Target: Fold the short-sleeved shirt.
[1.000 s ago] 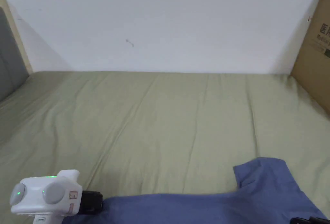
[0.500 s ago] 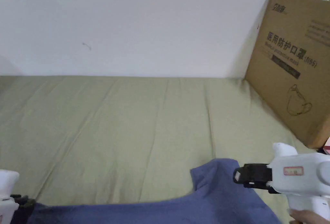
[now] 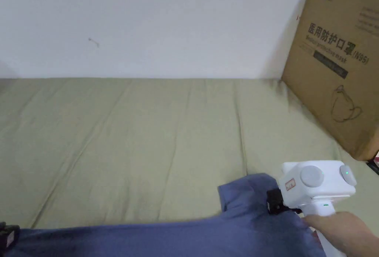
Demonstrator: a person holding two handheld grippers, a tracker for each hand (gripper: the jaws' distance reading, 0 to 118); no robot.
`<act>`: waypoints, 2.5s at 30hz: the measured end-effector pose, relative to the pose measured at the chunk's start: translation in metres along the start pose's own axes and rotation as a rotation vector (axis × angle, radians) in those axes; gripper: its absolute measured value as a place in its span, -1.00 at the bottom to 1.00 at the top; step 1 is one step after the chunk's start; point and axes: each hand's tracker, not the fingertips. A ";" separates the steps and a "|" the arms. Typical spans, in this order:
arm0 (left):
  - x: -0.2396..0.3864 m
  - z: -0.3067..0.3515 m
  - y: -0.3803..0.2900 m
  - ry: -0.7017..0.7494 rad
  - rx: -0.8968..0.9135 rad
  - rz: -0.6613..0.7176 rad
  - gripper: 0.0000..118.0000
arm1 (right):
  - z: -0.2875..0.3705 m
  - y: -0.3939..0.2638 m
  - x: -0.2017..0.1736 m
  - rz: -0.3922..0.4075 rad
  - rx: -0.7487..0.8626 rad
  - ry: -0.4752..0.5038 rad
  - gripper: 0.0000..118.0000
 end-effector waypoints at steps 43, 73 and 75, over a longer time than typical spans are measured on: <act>-0.030 0.068 -0.112 -0.421 -0.365 0.422 0.79 | 0.176 -0.257 0.015 -0.218 -0.102 0.122 0.86; -0.096 0.083 -0.118 -0.313 -0.228 0.632 -0.60 | 0.278 -0.240 -0.102 -0.078 0.473 0.359 -1.00; -0.117 0.064 -0.135 -0.310 -0.238 0.700 0.77 | 0.271 -0.238 -0.104 -0.118 0.444 0.375 -1.00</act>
